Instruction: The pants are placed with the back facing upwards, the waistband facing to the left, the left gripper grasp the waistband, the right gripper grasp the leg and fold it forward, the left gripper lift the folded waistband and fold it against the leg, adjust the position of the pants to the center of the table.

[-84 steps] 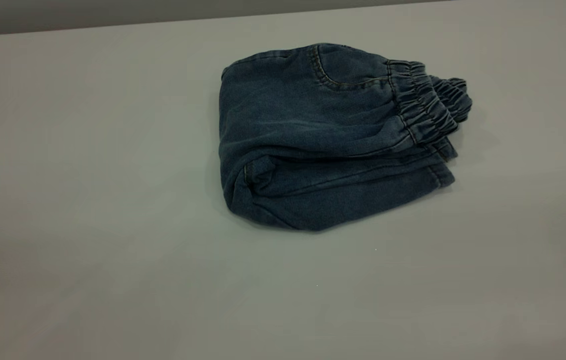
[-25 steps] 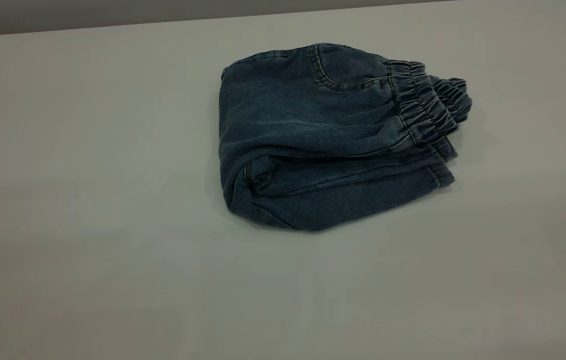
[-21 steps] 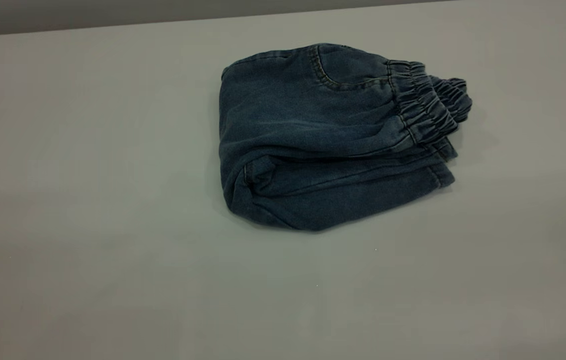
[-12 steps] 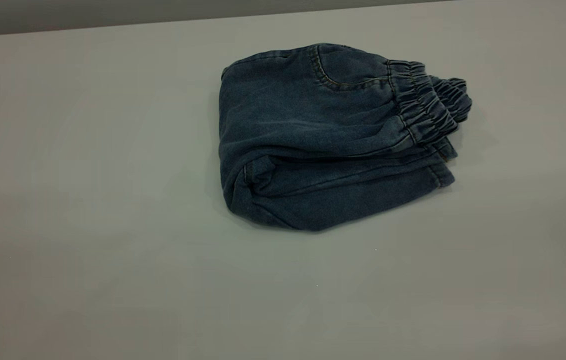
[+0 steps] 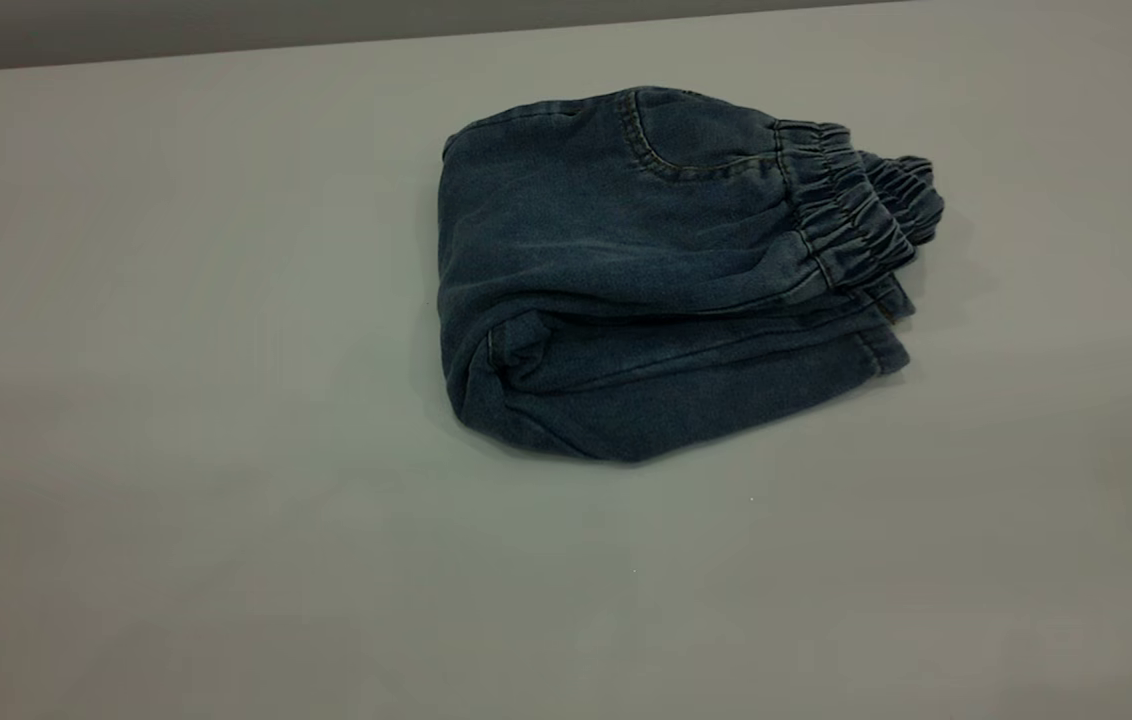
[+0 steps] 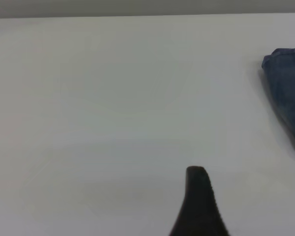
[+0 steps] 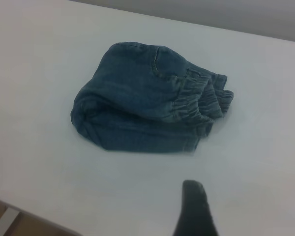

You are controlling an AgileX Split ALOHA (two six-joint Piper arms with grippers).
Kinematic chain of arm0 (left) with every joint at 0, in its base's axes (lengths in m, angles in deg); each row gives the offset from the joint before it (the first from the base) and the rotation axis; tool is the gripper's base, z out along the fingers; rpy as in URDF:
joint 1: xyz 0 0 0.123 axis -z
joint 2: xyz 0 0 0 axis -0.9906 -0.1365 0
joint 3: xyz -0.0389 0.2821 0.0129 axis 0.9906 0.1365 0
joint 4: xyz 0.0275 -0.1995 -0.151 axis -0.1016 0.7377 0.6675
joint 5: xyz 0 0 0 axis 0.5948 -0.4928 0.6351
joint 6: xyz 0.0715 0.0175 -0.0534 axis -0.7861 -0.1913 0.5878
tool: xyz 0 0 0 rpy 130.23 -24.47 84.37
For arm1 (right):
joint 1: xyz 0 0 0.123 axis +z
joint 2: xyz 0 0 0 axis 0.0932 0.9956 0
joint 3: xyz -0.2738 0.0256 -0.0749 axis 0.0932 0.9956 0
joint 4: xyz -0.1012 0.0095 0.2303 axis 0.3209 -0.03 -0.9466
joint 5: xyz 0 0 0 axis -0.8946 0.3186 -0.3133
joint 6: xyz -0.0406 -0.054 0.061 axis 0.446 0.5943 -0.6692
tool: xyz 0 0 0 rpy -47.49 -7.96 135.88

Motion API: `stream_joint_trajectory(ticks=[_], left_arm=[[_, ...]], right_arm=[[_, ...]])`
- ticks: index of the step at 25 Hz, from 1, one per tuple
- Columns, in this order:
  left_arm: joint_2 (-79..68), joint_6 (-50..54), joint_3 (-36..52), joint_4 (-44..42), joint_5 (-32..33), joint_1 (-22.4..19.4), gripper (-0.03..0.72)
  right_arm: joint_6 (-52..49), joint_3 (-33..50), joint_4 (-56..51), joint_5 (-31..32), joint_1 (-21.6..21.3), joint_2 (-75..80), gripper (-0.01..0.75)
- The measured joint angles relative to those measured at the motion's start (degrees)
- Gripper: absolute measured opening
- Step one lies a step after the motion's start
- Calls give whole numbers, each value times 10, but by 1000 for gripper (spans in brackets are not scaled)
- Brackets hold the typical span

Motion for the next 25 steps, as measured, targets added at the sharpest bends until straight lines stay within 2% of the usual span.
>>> stream_joint_trajectory(ticks=[9,17,25], left_arm=[[0,0,0,-6,0,0,464],[0,-14,0,-14,0,0,464],[0,-14,0,-14,0,0,464]], right_arm=[[0,0,2,0,0,0,425],[0,0,112,-7,0,0,425],[0,0,98,-7,0,0,425]])
